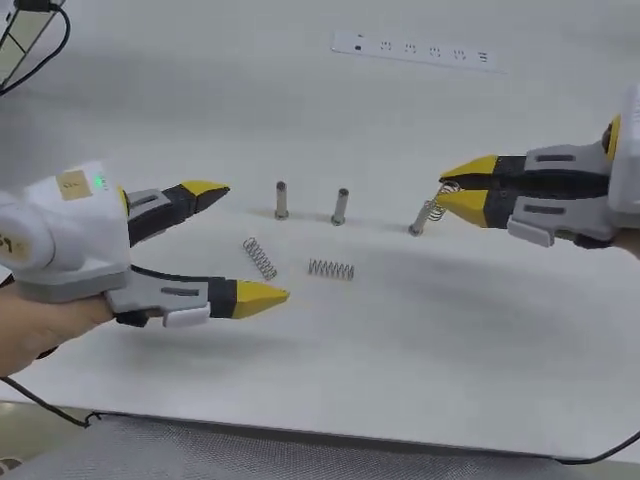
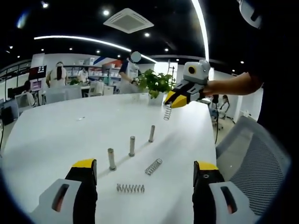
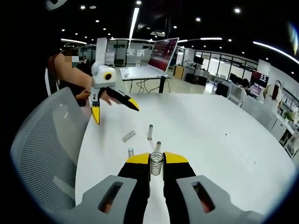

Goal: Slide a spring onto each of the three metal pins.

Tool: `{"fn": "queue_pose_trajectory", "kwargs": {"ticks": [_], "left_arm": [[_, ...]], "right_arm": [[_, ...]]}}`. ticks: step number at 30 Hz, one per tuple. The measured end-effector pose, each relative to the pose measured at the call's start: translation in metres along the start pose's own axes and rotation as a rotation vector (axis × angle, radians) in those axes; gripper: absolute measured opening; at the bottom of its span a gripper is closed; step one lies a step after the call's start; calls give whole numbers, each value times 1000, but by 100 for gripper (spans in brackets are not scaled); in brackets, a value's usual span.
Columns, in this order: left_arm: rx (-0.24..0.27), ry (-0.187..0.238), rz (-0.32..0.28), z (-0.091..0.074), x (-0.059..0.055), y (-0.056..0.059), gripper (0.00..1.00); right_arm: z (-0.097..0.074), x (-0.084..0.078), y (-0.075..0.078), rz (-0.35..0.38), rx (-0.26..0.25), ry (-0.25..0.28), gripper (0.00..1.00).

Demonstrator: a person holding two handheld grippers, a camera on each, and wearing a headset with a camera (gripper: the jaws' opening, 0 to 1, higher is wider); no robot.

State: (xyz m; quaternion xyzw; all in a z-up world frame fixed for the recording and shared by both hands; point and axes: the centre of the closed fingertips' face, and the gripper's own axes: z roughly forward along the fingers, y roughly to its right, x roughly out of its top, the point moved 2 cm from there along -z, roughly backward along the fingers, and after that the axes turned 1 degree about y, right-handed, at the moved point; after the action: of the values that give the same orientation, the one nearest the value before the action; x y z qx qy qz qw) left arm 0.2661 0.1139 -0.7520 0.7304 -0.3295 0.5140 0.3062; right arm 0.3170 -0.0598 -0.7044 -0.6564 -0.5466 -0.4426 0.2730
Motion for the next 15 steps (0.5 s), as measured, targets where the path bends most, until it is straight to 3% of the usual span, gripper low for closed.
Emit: {"fn": "queue_pose_trajectory", "kwargs": {"ticks": [15], "left_arm": [[34,6,-18,-5,-3,-6,94]], "right_arm": [[0,-4,19,16,-48,-14,7]]}}
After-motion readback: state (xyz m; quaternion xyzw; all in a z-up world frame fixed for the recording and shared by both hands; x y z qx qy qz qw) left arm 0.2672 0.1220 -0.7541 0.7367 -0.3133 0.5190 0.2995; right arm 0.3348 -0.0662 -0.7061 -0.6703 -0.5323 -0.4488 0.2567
